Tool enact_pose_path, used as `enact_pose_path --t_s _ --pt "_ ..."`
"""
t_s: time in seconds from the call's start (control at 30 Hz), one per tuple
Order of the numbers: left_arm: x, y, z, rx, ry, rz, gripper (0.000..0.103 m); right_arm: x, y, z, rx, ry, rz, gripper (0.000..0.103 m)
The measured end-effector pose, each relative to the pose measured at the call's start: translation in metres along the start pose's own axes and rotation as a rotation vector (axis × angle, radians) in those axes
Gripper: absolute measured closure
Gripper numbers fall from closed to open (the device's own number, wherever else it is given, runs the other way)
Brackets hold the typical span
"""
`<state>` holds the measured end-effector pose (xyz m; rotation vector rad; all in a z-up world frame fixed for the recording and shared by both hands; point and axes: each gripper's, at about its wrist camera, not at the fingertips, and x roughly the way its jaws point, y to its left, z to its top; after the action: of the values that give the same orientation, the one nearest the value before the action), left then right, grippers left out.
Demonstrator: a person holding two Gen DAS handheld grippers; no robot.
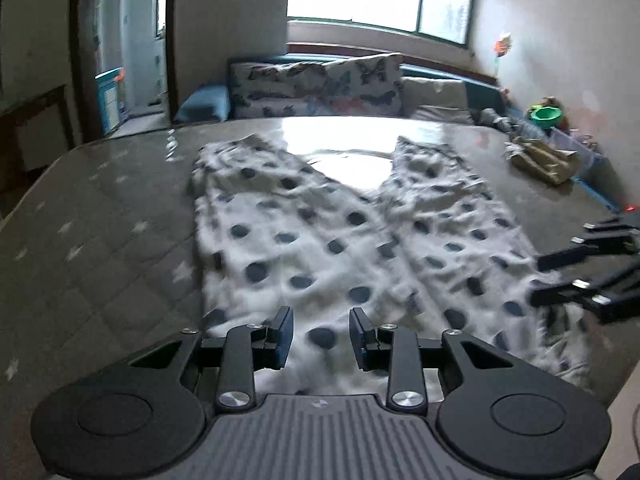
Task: Fold clothes
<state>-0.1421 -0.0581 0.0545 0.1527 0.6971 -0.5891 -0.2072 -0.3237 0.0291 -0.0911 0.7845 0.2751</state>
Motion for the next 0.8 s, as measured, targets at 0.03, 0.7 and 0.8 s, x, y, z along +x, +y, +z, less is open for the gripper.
enact_pose_path --t_s 0.03,0.7,0.8 --pt "0.003 -0.002 0.000 0.004 0.004 -0.002 0.069 0.005 -0.004 0.004 0.010 -0.008 -0.006 0.056" --pt "0.018 -0.021 -0.004 0.037 0.034 -0.030 0.069 0.010 -0.044 -0.006 0.058 0.045 -0.078 0.056" --pt "0.018 -0.035 0.001 0.062 0.026 -0.074 0.069 0.017 -0.054 0.009 0.061 0.026 -0.096 0.056"
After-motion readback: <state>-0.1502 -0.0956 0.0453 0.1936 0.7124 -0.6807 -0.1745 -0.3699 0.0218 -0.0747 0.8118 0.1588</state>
